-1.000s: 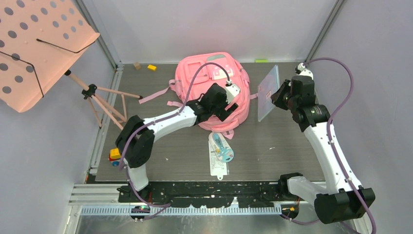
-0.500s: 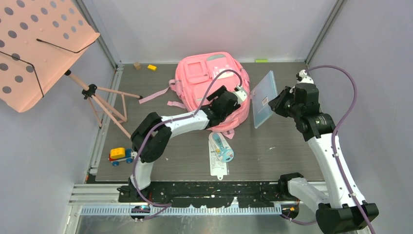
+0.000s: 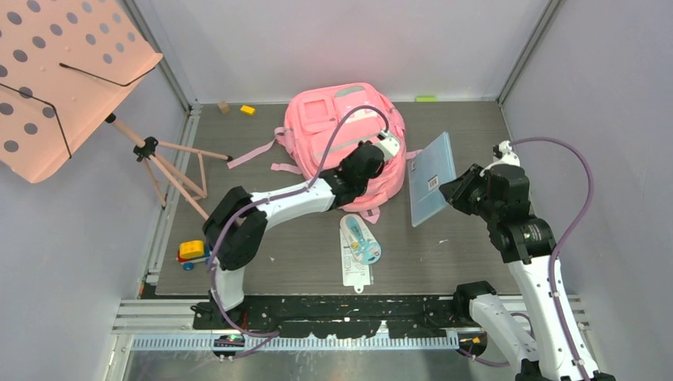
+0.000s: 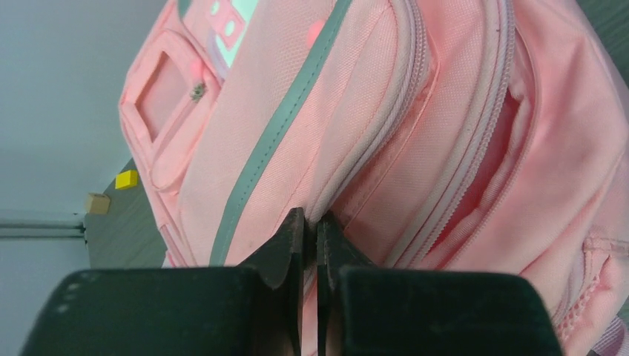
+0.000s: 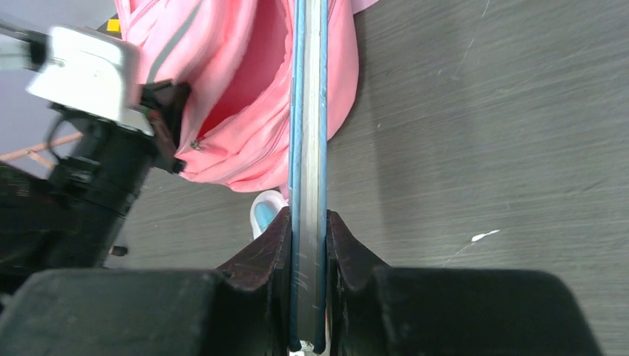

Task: Pack the student bag
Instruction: Place the stationery in the student bag.

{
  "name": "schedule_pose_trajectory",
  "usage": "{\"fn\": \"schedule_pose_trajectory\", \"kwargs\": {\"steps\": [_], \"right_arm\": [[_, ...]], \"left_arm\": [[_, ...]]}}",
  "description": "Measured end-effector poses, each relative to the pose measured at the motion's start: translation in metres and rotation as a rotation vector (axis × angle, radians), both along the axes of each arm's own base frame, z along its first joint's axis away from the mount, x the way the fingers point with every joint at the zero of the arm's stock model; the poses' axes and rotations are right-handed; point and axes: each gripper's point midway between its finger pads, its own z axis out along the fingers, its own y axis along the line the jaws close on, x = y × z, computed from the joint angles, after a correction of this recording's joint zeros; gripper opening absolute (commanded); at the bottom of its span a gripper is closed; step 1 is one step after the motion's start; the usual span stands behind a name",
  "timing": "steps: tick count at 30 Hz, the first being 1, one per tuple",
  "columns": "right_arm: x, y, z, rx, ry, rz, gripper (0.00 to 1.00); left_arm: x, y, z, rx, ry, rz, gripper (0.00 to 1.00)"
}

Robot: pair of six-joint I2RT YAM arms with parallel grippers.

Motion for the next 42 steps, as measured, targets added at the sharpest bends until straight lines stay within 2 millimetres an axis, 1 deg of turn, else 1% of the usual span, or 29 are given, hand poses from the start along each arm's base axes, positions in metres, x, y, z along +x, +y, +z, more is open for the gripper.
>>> {"fn": "schedule_pose_trajectory", "kwargs": {"steps": [2, 4, 6, 8, 10, 15, 21, 24, 30, 34, 38, 42], "right_arm": [[-0.005, 0.004, -0.005, 0.044, 0.004, -0.005, 0.0], [-0.006, 0.009, -0.01, 0.092, 0.007, -0.009, 0.0], [-0.003, 0.015, -0.016, 0.146, 0.016, -0.009, 0.0], [0.003, 0.022, -0.023, 0.202, 0.027, -0.009, 0.0], [0.01, 0.028, -0.029, 0.249, 0.041, -0.015, 0.01], [0.025, 0.036, -0.042, 0.342, 0.069, -0.043, 0.01], [0.037, 0.04, -0.036, 0.405, 0.055, -0.062, 0.0], [0.038, 0.041, -0.034, 0.423, 0.049, -0.068, 0.01], [0.037, 0.039, -0.026, 0.427, 0.025, -0.083, 0.01], [0.04, 0.04, -0.019, 0.442, 0.003, -0.083, 0.0], [0.043, 0.045, -0.013, 0.454, -0.017, -0.063, 0.01], [0.048, 0.059, -0.008, 0.472, -0.031, -0.011, 0.0]], "left_arm": [[0.0, 0.005, 0.018, -0.047, -0.011, 0.011, 0.0], [-0.001, 0.01, 0.033, -0.092, -0.018, 0.022, 0.0], [-0.002, 0.016, 0.042, -0.142, -0.011, 0.038, 0.0], [-0.005, 0.021, 0.043, -0.181, 0.01, 0.05, 0.0], [-0.01, 0.025, 0.039, -0.208, 0.041, 0.057, 0.0], [-0.018, 0.028, 0.032, -0.269, 0.105, 0.069, 0.0], [-0.021, 0.039, 0.036, -0.359, 0.149, 0.094, 0.0], [-0.022, 0.046, 0.036, -0.387, 0.162, 0.109, 0.0], [-0.024, 0.05, 0.031, -0.417, 0.196, 0.12, 0.0], [-0.024, 0.051, 0.032, -0.434, 0.208, 0.118, 0.0], [-0.023, 0.053, 0.033, -0.454, 0.22, 0.121, 0.0], [-0.024, 0.054, 0.03, -0.469, 0.237, 0.119, 0.0]]}}
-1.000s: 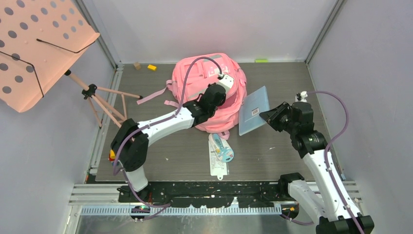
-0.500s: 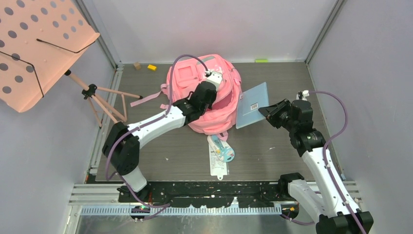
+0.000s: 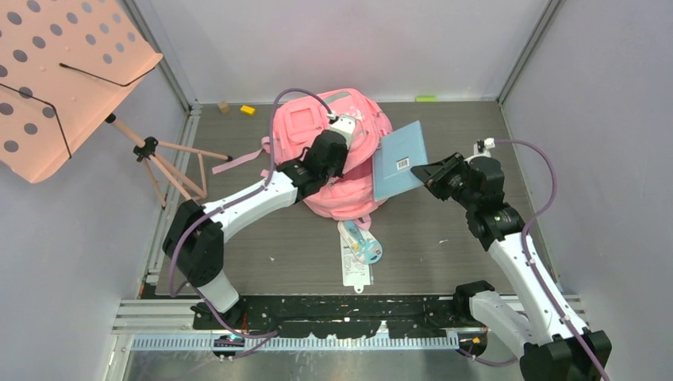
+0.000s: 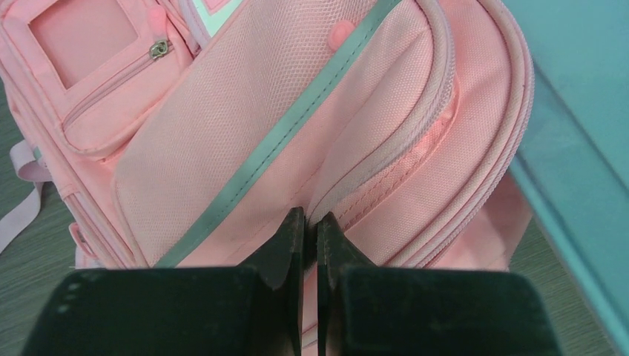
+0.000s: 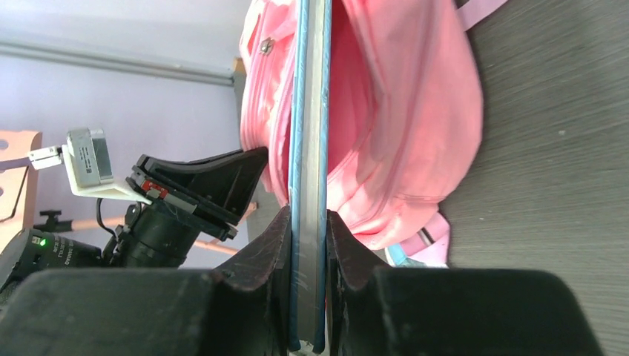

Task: Pack the student bag
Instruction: Place the stationery in the student bag.

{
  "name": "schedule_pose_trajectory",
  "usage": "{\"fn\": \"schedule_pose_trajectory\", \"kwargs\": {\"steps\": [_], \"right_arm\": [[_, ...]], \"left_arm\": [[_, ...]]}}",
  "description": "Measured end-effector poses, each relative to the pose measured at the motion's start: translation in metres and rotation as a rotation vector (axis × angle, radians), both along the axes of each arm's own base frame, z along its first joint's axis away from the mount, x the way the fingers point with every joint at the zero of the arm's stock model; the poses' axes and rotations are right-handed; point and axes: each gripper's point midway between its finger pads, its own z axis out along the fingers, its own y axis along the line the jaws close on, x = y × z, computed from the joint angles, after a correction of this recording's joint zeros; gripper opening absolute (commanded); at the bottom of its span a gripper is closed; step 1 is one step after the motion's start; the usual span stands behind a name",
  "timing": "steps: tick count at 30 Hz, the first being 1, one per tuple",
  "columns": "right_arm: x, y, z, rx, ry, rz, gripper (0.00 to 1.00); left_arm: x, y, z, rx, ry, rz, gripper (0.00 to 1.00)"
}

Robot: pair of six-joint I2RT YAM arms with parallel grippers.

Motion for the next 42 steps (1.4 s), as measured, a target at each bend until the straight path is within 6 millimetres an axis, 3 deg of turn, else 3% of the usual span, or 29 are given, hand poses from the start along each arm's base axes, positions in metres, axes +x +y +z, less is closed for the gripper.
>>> {"fn": "schedule_pose_trajectory", "kwargs": {"steps": [3, 10, 16, 25, 38, 42], "right_arm": [[0.009, 0.015, -0.004, 0.024, 0.009, 0.06, 0.0], [0.032, 0.042, -0.048, 0.053, 0.131, 0.159, 0.01], [0.041, 0.054, -0.056, 0.083, 0.132, 0.222, 0.0], [0.063, 0.077, -0.075, 0.156, 0.174, 0.306, 0.0], [0.063, 0.1, -0.069, 0.329, 0.221, 0.309, 0.01], [0.069, 0.121, -0.071, 0.315, 0.237, 0.384, 0.01]], "left_arm": [[0.0, 0.002, 0.0, -0.021, 0.012, -0.001, 0.0], [-0.001, 0.004, 0.002, -0.091, 0.058, -0.037, 0.0], [-0.001, 0.006, -0.002, -0.157, 0.131, -0.109, 0.0], [0.003, 0.024, -0.007, -0.227, 0.2, -0.154, 0.0], [-0.002, 0.022, -0.011, -0.259, 0.228, -0.194, 0.0], [-0.002, 0.022, -0.01, -0.276, 0.238, -0.212, 0.0]]}}
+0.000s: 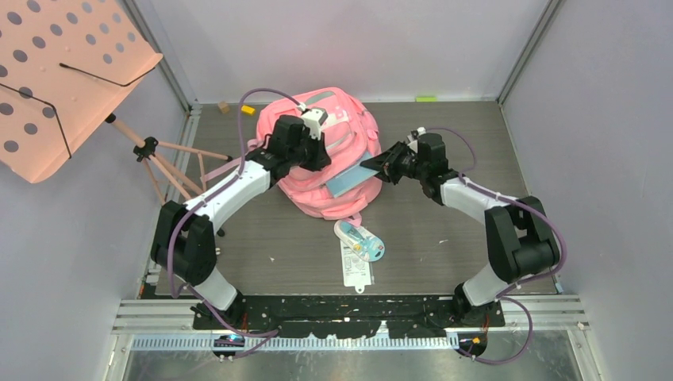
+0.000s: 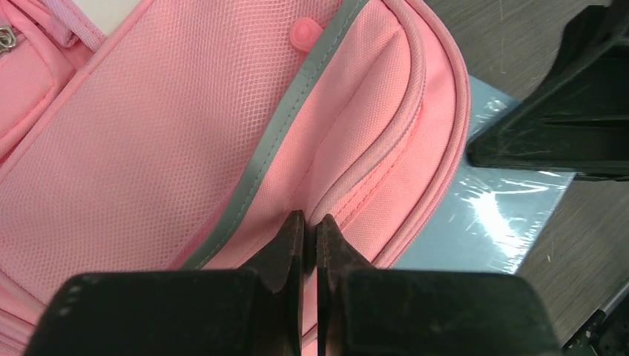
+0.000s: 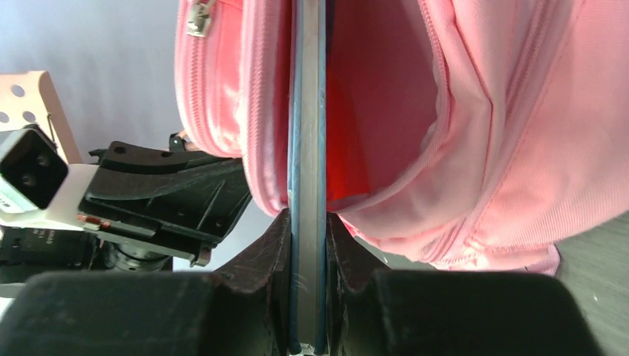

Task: Pack the student bag
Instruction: Place the stationery in the student bag.

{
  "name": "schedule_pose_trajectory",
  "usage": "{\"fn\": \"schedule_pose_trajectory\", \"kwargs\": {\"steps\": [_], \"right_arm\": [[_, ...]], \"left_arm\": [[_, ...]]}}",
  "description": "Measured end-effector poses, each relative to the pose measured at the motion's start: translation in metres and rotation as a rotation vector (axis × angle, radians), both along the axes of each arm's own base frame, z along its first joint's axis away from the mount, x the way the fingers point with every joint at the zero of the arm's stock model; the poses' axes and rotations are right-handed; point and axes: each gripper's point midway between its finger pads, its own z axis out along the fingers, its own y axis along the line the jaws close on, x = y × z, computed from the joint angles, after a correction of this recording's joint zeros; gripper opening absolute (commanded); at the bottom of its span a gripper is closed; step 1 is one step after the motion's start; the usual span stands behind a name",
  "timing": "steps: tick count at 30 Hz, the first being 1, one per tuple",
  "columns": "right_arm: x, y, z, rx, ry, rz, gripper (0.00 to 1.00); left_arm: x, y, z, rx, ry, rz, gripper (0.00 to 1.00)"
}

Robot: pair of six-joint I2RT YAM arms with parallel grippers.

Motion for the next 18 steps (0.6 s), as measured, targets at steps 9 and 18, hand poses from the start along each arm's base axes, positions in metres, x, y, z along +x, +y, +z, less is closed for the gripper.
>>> {"fn": "schedule_pose_trajectory", "kwargs": {"steps": [9, 18], "right_arm": [[0.031, 0.018, -0.024, -0.054, -0.095, 0.059, 0.51], [0.043, -0.017, -0.045, -0.283, -0.16, -0.082, 0.84]], "left_arm": [[-0.001, 0.001, 0.001, -0.022, 0.016, -0.018, 0.0], [-0.008, 0.004, -0.001, -0.013, 0.069, 0.009, 0.0]]}}
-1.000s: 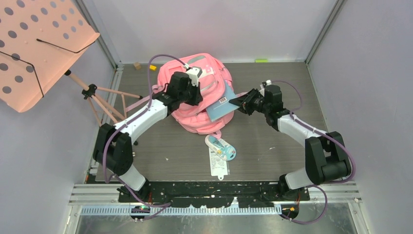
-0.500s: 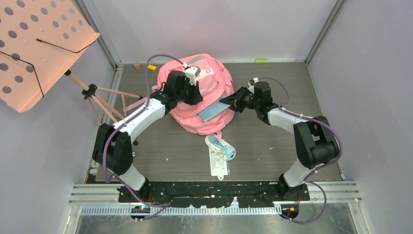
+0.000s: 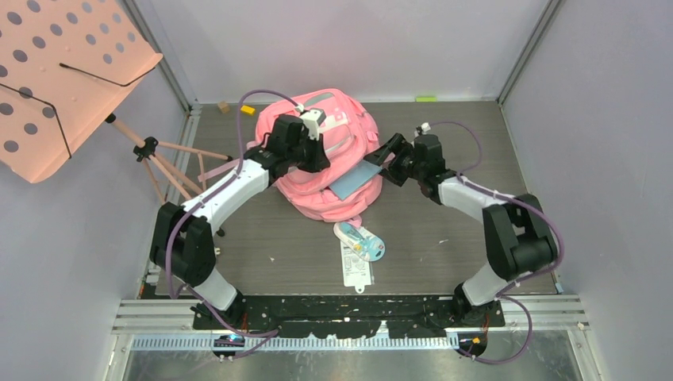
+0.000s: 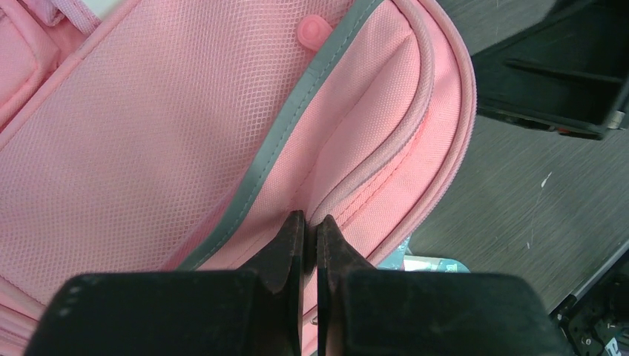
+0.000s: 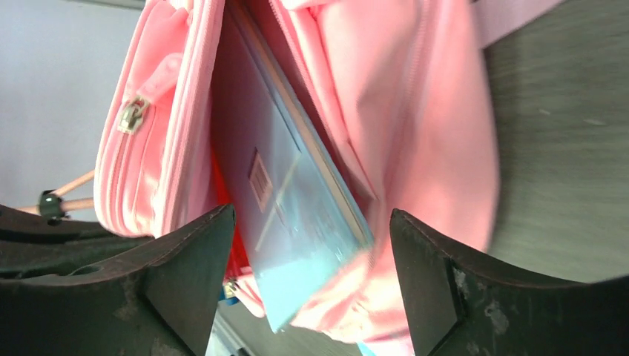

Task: Pack the student bag
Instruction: Place the stationery in the student bag.

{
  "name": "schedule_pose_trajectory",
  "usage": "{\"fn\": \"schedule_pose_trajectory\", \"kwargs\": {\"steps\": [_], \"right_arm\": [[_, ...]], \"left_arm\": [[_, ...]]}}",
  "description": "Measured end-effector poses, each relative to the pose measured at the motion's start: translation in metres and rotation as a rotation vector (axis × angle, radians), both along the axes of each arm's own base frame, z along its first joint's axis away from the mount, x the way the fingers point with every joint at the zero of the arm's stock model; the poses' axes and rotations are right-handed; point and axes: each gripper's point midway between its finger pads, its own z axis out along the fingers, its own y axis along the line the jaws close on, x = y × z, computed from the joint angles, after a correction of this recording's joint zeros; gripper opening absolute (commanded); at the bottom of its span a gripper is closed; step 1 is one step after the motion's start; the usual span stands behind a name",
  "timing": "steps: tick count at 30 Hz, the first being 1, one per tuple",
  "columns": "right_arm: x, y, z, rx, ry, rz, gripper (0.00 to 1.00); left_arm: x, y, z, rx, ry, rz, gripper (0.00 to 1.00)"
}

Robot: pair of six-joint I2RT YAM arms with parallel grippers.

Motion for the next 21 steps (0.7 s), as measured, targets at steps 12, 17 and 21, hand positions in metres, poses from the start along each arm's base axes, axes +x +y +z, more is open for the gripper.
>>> {"fn": "schedule_pose_trajectory", "kwargs": {"steps": [12, 17, 21], "right_arm": [[-0.044, -0.05, 0.013, -0.183, 0.014, -0.133, 0.67], [-0.063, -0.032, -0.001, -0.202, 0.082, -0.103, 0.57], [-0.062, -0.02, -0.011, -0.188, 0.102, -0.087, 0.47]], "left_arm": [[-0.009, 0.002, 0.0, -0.002, 0.038, 0.007, 0.0], [-0.009, 0.002, 0.001, -0.006, 0.042, 0.011, 0.0], [-0.01, 0.002, 0.001, -0.006, 0.046, 0.013, 0.0]]}}
